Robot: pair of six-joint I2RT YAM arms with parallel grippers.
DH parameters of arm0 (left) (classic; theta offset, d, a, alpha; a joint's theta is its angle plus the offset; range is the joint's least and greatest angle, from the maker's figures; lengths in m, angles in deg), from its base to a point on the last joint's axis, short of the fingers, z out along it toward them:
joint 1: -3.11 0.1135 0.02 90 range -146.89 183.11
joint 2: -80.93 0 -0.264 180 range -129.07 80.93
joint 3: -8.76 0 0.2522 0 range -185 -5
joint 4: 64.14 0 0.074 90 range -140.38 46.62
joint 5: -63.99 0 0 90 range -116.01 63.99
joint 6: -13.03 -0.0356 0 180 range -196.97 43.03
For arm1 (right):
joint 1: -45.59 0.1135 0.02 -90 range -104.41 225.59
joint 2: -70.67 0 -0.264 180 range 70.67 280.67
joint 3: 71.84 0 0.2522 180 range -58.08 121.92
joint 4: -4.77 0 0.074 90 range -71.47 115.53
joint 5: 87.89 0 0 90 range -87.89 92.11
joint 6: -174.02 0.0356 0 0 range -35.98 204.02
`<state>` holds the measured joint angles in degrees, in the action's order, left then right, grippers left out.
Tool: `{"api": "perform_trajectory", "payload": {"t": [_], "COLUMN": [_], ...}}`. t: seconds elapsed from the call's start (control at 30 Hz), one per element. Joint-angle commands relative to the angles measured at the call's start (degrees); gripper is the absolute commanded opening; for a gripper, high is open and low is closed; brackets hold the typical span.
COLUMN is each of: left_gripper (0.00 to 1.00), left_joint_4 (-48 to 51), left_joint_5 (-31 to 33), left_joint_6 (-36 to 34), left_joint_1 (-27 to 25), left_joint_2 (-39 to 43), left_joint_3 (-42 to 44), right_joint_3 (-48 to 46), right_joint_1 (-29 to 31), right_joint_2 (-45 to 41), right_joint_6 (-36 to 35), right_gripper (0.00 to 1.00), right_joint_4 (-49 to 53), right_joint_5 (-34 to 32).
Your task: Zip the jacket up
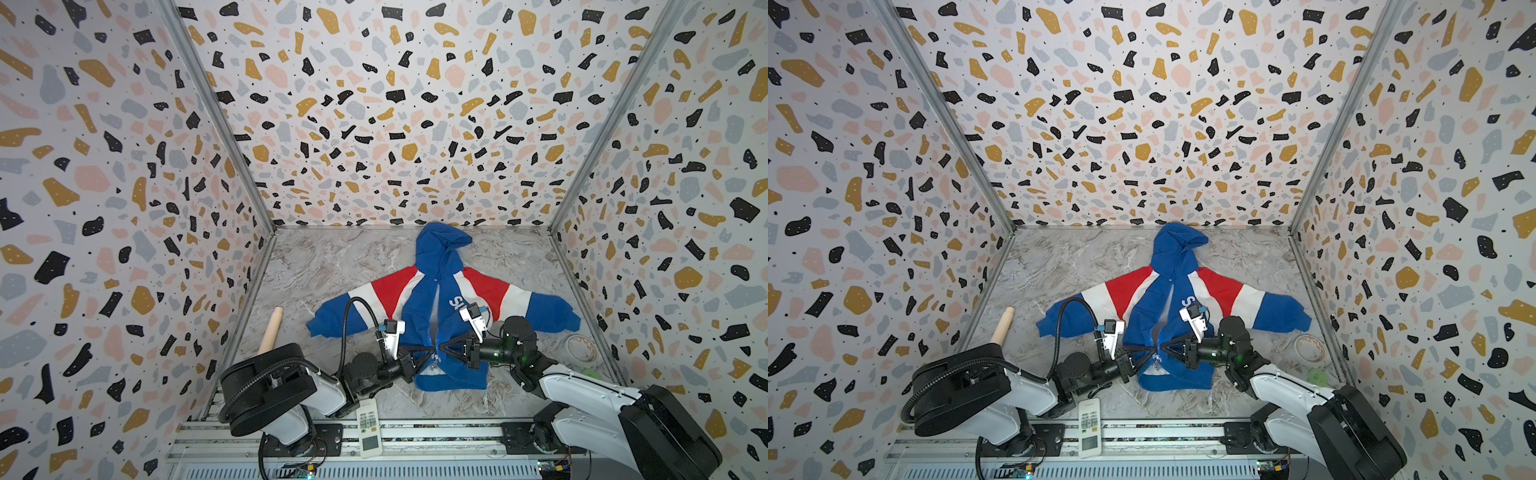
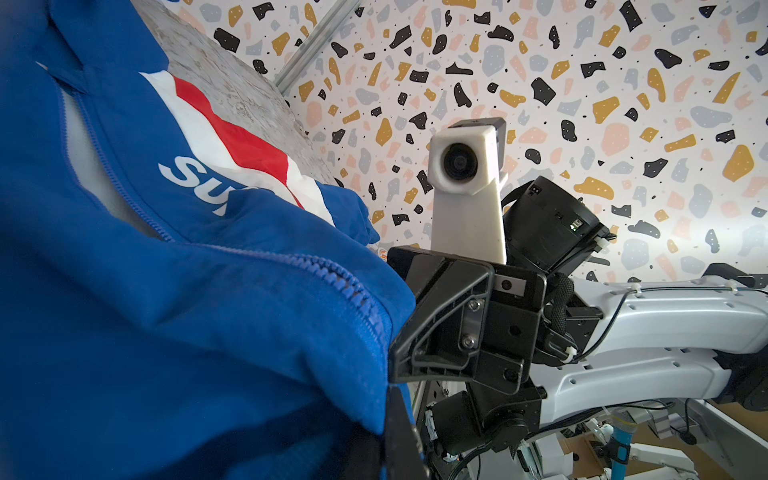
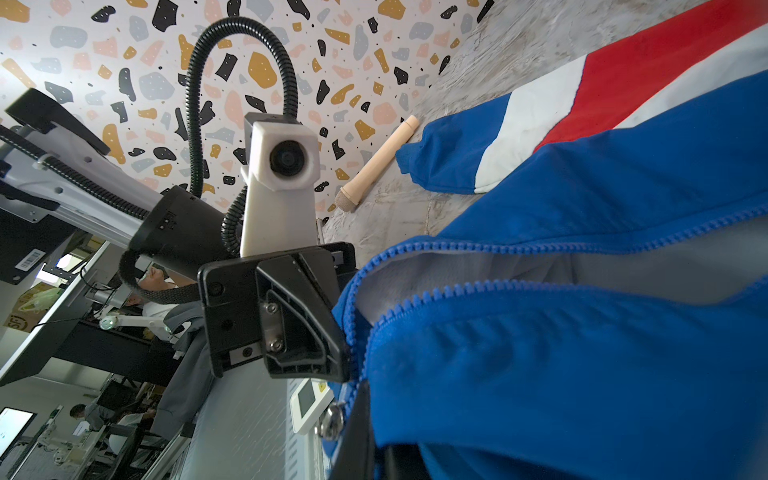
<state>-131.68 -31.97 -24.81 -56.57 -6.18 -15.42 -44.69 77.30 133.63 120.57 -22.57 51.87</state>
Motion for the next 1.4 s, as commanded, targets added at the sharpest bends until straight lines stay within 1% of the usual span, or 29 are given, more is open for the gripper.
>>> {"api": "perform_trajectory", "payload": {"t": [0.0,0.13,1.03,1.37], "left_gripper": [0.00,0.00,0.00,0.00], "left_joint_4": [-4.7,-2.2,-2.1,-2.1], "left_joint_5": [0.2,1.1,0.6,0.6], "left_joint_6": [0.0,-0.3,-0.1,-0.1], "left_joint_1": [0.3,0.2,0.3,0.3], "left_joint_2": [0.9,1.2,0.9,0.8], "left_joint_3": [0.3,-0.4,-0.8,-0.9], "right_joint_3": [-0.4,-0.9,-1.2,-1.1], "right_joint_1": [0.4,0.5,0.4,0.3], "right_joint_2": [-1.8,-2.8,-3.5,-2.1], "right_joint_6": [-1.0,-1.0,-1.9,-1.8], "right_gripper": [0.00,0.00,0.00,0.00], "right_joint_4": [-1.8,-1.7,1.2,0.8], "right_joint_5": [1.2,1.2,-0.1,0.3]}}
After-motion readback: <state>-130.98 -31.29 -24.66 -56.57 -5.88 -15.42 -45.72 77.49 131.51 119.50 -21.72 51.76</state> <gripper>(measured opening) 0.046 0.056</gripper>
